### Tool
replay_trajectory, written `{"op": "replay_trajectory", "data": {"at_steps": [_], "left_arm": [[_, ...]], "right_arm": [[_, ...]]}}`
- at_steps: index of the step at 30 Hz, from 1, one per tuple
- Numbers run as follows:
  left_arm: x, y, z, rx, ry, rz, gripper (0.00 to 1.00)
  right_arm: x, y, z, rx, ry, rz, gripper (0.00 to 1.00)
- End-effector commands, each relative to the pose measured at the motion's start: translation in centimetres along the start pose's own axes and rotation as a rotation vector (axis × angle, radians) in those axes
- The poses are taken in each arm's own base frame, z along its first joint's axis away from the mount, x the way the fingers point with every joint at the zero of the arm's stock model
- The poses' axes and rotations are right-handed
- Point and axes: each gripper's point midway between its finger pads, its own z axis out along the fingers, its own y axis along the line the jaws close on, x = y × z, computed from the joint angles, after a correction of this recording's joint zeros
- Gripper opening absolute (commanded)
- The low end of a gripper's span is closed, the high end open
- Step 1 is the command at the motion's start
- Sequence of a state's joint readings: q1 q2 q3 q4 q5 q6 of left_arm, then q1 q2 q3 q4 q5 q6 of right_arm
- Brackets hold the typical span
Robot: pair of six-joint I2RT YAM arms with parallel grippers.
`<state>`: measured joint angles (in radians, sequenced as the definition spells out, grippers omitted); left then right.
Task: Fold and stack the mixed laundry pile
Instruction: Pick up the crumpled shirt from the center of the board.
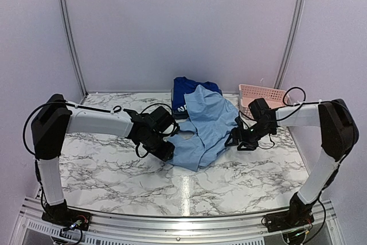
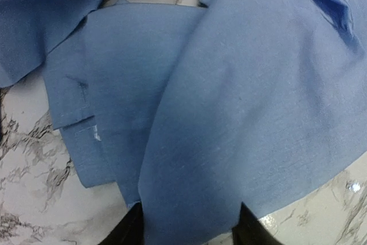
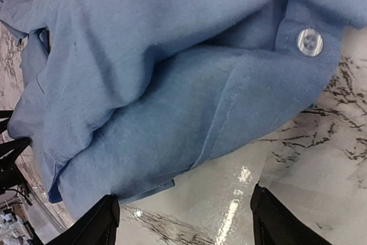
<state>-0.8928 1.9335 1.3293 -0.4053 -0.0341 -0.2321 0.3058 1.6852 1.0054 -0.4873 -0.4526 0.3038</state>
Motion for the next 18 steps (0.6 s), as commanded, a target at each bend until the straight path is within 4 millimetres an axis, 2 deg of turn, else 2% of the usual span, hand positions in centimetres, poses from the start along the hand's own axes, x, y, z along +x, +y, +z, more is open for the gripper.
{"op": "replay_trajectory", "data": {"at_steps": [1,4,5,8,10,11,15,18], "left_arm": [[0.2,-1.1,-0.3,0.089,0.025,0.084,0.37],[-1.1,-2.2,-3.1,0.169,-0.035,0.123,0.03],[-1.5,-2.6,-4.2,0.195,-0.056,0.138,0.00],[-2.5,-3.5,-7.8,0.244,-0.129,0.171,0.00],[-3.0,-3.3,-10.7,0.246,-0.187,0.176,0.00],[-3.2,-3.2,-12.0,0.248,-0.209,0.172,0.00],[-4.4,-2.9,-18.4,0.253,-0.319,0.105,0.00],[-5.1,-2.1,-22.7,0.248,-0.410,0.015,0.00]], "right_arm": [[-2.0,1.8,2.0,-0.085,-0.064,0.119,0.73],[-3.1,2.1,3.1,-0.082,-0.075,0.143,0.66],[-3.4,2.3,3.4,-0.083,-0.079,0.144,0.60],[-3.9,3.4,3.3,-0.120,-0.084,0.143,0.30],[-3.9,4.3,2.3,-0.129,-0.086,0.121,0.06],[-3.7,4.7,1.6,-0.129,-0.089,0.108,0.00],[-3.5,6.6,-3.8,-0.103,-0.157,0.012,0.00],[-2.5,6.3,-8.2,-0.020,-0.212,-0.049,0.00]]}}
